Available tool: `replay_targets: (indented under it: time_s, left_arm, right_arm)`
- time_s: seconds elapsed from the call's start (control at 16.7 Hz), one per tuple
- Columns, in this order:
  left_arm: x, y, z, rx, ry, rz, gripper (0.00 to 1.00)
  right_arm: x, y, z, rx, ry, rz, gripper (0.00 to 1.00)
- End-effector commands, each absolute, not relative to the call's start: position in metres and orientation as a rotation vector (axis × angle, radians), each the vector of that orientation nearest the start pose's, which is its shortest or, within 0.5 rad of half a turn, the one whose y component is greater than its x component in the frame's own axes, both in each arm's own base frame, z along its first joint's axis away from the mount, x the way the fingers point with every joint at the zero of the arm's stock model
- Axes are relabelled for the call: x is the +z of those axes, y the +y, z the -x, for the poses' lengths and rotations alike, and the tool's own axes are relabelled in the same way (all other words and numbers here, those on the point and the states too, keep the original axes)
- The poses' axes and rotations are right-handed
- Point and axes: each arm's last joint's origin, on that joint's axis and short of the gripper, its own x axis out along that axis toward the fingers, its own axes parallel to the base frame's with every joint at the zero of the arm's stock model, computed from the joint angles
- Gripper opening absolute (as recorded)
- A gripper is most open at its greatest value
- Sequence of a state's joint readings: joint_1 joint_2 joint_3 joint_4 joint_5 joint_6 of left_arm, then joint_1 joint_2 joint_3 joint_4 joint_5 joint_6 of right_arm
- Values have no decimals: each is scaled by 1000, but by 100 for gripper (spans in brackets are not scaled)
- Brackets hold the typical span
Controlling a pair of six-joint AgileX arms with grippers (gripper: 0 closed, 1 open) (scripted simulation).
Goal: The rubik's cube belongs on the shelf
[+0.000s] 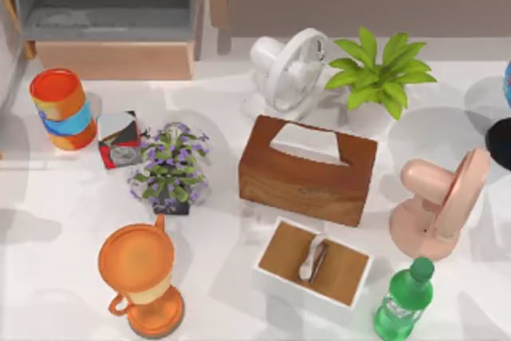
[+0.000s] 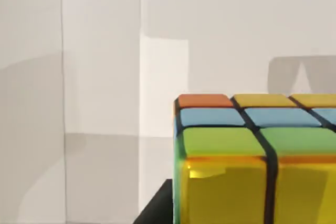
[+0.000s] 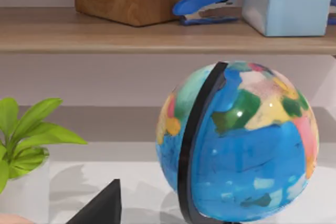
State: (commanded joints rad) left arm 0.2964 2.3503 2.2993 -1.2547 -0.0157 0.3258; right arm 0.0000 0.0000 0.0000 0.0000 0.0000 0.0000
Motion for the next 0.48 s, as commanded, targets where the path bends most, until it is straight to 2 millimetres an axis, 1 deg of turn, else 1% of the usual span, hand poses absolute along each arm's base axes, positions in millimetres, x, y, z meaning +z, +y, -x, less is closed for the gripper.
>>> replay_targets:
  time_s: [0.12,0.24,0.36,0.48]
  left_arm:
    - [262,122,-456,82,1277,-149,0]
    - [279,87,-449,83,1223,-218,0]
    - [288,46,-442,67,1169,-289,0]
    - [288,-1,-433,35,1112,-362,0]
  right_arm:
    - [160,-1,-106,0,0,0,100]
    - [160,-1,-106,0,0,0,100]
    - [160,-1,-106,0,0,0,100]
    - [160,-1,-106,0,0,0,100]
